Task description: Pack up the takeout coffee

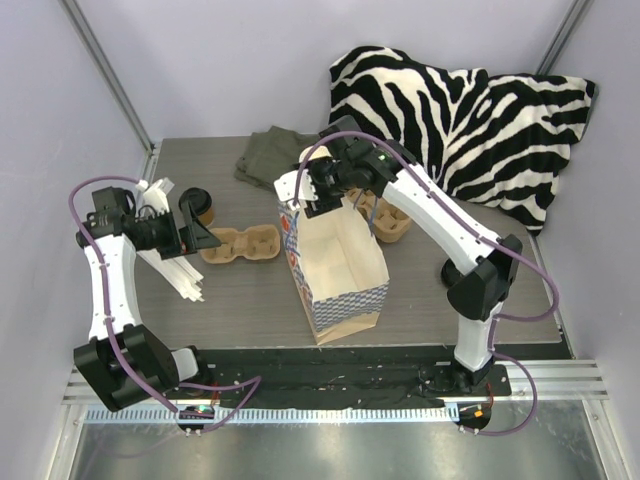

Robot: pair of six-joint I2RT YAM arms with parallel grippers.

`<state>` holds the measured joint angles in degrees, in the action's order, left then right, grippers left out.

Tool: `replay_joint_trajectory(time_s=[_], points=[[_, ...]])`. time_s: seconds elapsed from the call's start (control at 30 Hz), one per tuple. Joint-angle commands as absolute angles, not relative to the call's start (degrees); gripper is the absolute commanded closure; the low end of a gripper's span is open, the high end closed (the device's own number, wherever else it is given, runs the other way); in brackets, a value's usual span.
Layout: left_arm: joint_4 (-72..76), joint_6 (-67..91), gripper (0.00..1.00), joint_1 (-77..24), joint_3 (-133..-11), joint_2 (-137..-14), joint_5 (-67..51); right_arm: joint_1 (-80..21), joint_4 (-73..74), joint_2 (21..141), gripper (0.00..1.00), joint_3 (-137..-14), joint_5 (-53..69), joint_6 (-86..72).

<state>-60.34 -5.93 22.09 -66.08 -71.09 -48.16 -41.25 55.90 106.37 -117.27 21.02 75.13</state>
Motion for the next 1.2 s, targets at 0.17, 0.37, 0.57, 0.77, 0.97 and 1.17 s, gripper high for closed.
replay_joint_trajectory(time_s=[0.17,0.37,0.57,0.77,0.97,1.17], points=[[-58.2,-4.9,0.0,22.0,-68.0,-72.1,-41.1,-41.3,60.6,108.2,0.93,-123.9,17.8,72.4],[-55.9,-6.2,0.0,22.0,-67.2,-73.0,-36.2,-42.0,62.6,106.5,0.99,-128.1,15.2,65.6],[-47.6,-1.9,0.0,22.0,-63.8,-75.1,-34.3,-43.5,62.7,103.0,0.99,-125.4,10.0,59.1],[-46.3,-2.8,0.03,22.1,-62.9,-79.7,-34.5,-43.6,65.1,103.2,0.99,-127.4,6.7,52.6],[-40.3,-0.4,0.14,22.1,-59.5,-83.0,-33.7,-43.6,65.4,103.2,0.99,-127.4,5.6,46.3],[-35.7,2.0,0.21,21.4,-59.2,-88.1,-32.7,-43.5,65.7,103.3,0.99,-127.4,5.9,42.5]])
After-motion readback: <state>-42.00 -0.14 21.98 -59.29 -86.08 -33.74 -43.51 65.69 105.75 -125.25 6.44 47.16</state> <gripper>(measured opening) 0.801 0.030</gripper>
